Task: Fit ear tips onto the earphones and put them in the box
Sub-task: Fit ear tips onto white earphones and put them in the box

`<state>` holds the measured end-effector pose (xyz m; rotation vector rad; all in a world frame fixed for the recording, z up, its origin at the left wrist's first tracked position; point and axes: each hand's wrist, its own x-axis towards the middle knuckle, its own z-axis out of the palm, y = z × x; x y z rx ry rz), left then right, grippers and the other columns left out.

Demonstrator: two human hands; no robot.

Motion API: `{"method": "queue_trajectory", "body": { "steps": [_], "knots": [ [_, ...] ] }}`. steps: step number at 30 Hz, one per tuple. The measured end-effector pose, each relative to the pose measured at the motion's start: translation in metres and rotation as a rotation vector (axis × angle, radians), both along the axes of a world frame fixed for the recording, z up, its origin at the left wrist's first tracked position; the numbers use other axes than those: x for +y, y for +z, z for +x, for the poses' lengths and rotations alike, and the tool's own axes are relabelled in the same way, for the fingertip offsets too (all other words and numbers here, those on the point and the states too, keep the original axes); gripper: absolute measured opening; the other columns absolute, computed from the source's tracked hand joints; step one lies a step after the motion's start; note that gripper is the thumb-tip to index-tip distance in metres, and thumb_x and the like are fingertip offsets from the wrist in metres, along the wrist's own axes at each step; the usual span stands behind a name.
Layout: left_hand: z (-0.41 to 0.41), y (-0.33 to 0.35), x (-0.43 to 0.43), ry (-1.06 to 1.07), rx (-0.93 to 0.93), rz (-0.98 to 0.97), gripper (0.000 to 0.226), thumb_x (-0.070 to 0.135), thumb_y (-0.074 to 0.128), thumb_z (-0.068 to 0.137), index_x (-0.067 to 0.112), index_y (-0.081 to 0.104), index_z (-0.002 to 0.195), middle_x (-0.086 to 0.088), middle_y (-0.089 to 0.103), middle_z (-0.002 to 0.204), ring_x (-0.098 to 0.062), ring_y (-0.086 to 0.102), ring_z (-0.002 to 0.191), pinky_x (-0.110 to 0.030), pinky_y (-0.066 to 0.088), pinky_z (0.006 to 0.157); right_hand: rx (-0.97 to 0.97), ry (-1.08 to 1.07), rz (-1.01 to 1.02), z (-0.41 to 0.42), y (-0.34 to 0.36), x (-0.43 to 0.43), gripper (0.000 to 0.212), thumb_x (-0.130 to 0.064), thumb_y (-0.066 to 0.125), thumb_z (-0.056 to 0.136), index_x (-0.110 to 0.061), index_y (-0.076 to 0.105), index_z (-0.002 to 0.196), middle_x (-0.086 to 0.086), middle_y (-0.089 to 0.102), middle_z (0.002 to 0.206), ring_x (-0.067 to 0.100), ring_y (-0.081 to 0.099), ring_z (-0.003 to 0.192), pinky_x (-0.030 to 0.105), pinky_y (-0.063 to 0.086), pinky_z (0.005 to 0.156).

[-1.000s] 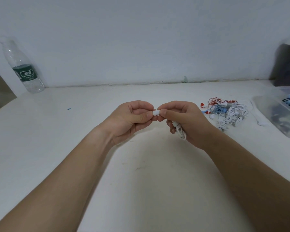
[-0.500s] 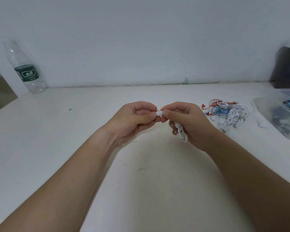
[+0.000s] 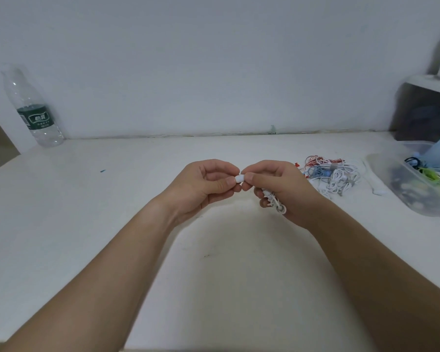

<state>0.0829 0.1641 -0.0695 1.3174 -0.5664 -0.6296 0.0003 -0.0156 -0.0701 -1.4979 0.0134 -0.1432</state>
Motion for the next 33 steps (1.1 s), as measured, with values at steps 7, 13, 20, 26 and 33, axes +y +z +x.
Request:
{"method": "queue_trajectory", "body": {
  "steps": [7,13,20,26,33],
  "knots": [
    [-0.001,0.002,0.001,-0.04,0.022,-0.012,0.023,0.008,0.07,0.077,0.009,0.068,0.1,-0.013,0.074,0.094,-0.021,0.072,0.086,-0.023,0.057,0.075,0.038,0.015,0.041,0.0,-0.001,-0.001,0.006,-0.008,0.067,0.09,-0.008,0.072,0.092,0.008,0.069,0.075,0.013,0.046,0.055,0.023,0.036,0.048],
    [-0.006,0.005,-0.008,0.058,-0.183,0.108,0.02,0.011,0.073,0.088,0.01,0.068,0.107,-0.008,0.073,0.093,-0.021,0.071,0.085,-0.028,0.056,0.078,0.152,-0.056,0.046,0.004,0.0,-0.005,0.009,-0.013,0.068,0.092,-0.011,0.071,0.099,0.004,0.069,0.08,0.011,0.051,0.058,0.024,0.04,0.05],
    [-0.035,0.017,-0.047,0.284,-0.471,0.387,0.064,0.054,0.075,0.074,0.033,0.05,0.129,0.011,0.059,0.12,-0.014,0.066,0.099,-0.034,0.056,0.084,0.246,-0.219,0.023,-0.001,0.025,-0.021,0.007,-0.012,0.068,0.088,-0.011,0.071,0.095,-0.001,0.065,0.069,0.012,0.055,0.058,0.022,0.044,0.051],
    [-0.097,0.042,-0.123,0.129,-0.203,0.245,0.063,0.037,0.077,0.085,0.019,0.043,0.135,0.002,0.068,0.102,-0.011,0.069,0.073,-0.028,0.057,0.068,0.047,-0.568,0.054,-0.041,0.048,-0.076,0.008,-0.007,0.067,0.083,-0.01,0.071,0.077,0.002,0.07,0.074,0.022,0.058,0.063,0.027,0.047,0.058],
    [-0.145,0.058,-0.209,-0.164,0.215,-0.001,0.028,0.013,0.071,0.091,-0.004,0.063,0.113,-0.009,0.069,0.089,-0.021,0.073,0.074,-0.025,0.061,0.078,-0.066,-0.858,-0.016,-0.097,0.061,-0.15,0.012,-0.004,0.064,0.085,-0.011,0.07,0.076,0.002,0.067,0.071,0.013,0.055,0.05,0.021,0.043,0.047]
  ]
}}
